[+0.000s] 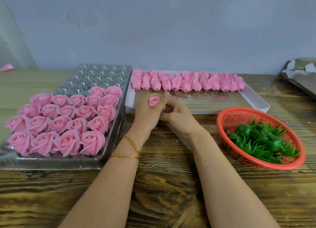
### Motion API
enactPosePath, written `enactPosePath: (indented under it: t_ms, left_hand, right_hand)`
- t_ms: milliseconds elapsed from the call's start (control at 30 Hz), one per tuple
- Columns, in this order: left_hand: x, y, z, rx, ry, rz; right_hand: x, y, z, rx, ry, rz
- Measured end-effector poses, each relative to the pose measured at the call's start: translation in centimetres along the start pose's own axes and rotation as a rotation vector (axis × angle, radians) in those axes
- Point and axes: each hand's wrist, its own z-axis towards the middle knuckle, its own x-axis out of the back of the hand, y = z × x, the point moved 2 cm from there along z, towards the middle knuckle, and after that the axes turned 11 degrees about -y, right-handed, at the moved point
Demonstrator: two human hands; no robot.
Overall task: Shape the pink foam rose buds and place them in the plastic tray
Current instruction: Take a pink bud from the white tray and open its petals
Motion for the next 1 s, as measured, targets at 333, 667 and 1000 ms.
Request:
enactPosePath:
  t_ms: [333, 667, 1000]
  left_hand:
    - [-0.22, -0.64, 0.34, 0.027, 0.018, 0.009]
    - [0.02, -0.27, 0.23, -0.058, -0.006, 0.066]
    - [-0.04, -0.55, 0.17, -0.020, 0.007, 0.000]
  right_hand:
    - [0.37, 0.54, 0.60, -0.006, 0.085, -0.059]
    - [0.25, -0.06, -0.01, -0.027, -0.002, -0.010]
    - [0.12, 0.08, 0.25, -0.066, 0.038, 0.038]
